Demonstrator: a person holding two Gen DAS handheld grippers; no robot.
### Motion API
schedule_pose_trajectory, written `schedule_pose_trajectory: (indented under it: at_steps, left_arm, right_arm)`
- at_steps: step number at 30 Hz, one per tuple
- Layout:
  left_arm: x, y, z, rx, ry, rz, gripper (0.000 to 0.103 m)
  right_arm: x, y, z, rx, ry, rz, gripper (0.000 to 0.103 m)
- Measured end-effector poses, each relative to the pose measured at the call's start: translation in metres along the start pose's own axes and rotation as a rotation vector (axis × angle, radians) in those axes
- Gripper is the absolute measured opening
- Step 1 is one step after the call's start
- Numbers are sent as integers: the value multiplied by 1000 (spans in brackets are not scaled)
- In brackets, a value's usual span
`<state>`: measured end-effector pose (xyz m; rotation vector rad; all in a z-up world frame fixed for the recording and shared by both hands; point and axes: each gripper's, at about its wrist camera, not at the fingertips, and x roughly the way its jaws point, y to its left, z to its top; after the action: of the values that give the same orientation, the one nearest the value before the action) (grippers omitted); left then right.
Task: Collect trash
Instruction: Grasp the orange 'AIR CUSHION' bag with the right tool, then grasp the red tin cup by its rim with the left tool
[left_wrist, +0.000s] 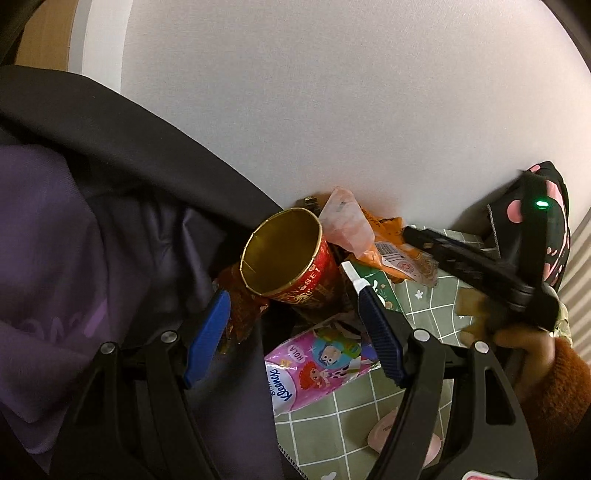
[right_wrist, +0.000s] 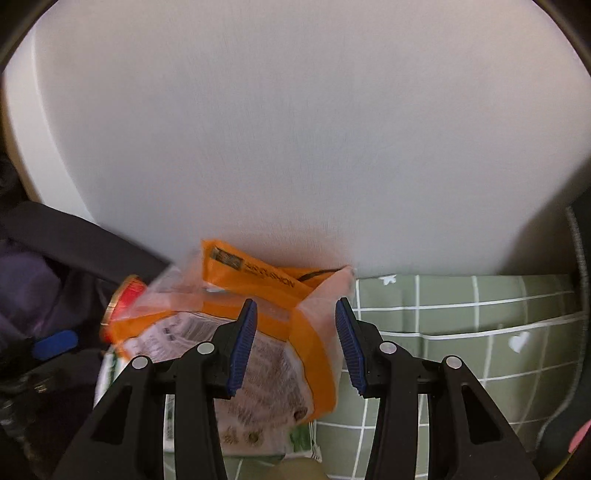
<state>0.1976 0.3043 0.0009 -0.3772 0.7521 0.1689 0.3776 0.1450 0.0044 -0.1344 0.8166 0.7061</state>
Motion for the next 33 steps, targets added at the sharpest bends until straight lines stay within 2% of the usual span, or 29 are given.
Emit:
schedule_pose_trajectory:
  at_steps: [6,9,10,11,14,18,24,27,33]
  left_arm:
    - [3,-2,-1,11,11,-30,68]
    - [6,-3,-3,9,21,-45,68]
    - [8,-4,-3,11,24,-47,68]
    - [8,-5,-3,12,25,-52,68]
    - [9,-9,-3,16,22,-64,68]
    - [8,-18,-1,31,14,-76,68]
    - [15,-35,-10,14,29,-118,68]
    - [15,-34,-9,6,6,-93,68]
    - [22,-16,12,-46,-54,-24,66]
  right_arm:
    - [15,-11,-9,20,49,-57,42]
    - [15,-27,-15,78,78,-26,41]
    - [14,-32,-17,94,87,-1,28]
    - [12,-34,-18,95,91,3,25]
    - [-6,-36,-22,37,70,-23,17]
    - [-40,-39,-23,-6,17,-86,15]
    - [-96,-72,-37,0,-51,-226,15]
    - [-111,-89,-49,38,-50,-244,15]
    - [-128,-109,-79,100,-39,-262,15]
